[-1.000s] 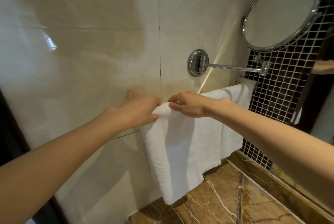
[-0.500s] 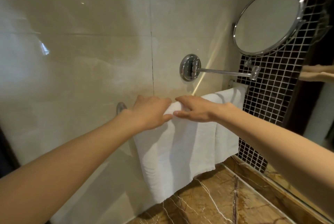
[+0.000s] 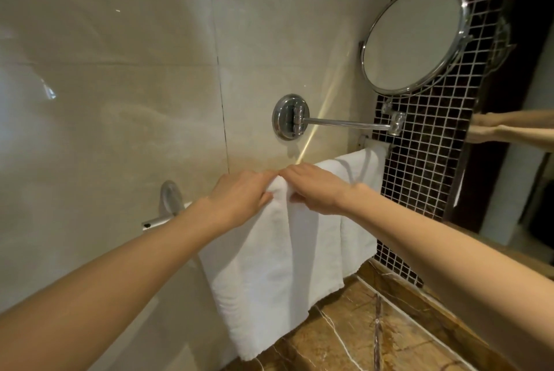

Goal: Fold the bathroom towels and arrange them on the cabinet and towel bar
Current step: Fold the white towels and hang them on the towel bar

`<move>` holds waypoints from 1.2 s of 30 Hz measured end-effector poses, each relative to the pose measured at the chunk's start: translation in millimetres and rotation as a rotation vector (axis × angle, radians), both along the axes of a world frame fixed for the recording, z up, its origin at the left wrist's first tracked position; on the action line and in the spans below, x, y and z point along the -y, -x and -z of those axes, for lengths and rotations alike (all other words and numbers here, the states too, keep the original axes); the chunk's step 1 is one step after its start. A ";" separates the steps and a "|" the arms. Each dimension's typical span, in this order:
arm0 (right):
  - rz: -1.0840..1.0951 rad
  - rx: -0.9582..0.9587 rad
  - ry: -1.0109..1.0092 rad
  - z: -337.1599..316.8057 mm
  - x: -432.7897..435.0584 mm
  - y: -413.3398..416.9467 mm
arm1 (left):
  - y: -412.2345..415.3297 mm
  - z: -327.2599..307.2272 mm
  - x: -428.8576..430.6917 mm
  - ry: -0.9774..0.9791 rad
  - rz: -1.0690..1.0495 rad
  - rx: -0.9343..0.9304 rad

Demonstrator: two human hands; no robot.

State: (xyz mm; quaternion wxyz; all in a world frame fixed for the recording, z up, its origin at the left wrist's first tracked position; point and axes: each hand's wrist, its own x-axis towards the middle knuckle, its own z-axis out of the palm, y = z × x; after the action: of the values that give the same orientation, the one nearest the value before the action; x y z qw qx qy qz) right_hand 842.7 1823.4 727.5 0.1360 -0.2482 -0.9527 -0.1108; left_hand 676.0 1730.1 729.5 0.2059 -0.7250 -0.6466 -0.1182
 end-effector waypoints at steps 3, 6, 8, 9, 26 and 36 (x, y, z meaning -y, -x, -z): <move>0.029 -0.006 -0.018 2.5 -9.6 -6.0 | 5.8 1.7 -0.7 0.033 -0.009 0.002; 0.053 -0.012 -0.002 1.9 -16.2 -11.8 | 8.7 3.6 -1.3 0.056 0.004 -0.011; 0.051 -0.029 0.003 2.1 -16.9 -12.6 | 7.8 3.1 -2.6 0.085 0.016 -0.008; 0.048 -0.044 0.005 2.8 -15.9 -11.6 | 7.1 2.5 -3.1 0.097 0.019 -0.005; 0.035 -0.157 0.224 -1.5 14.5 6.2 | -6.3 -7.9 22.0 0.048 -0.045 -0.068; -0.127 -0.115 0.174 -8.3 46.9 41.8 | -4.3 -9.6 61.6 -0.084 -0.067 0.009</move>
State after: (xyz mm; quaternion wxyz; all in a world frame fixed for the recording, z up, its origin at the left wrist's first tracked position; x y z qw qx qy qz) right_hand 800.9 1776.5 735.8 0.1750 -0.2042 -0.9631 -0.0045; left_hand 680.3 1668.5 739.2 0.2372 -0.6931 -0.6658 -0.1416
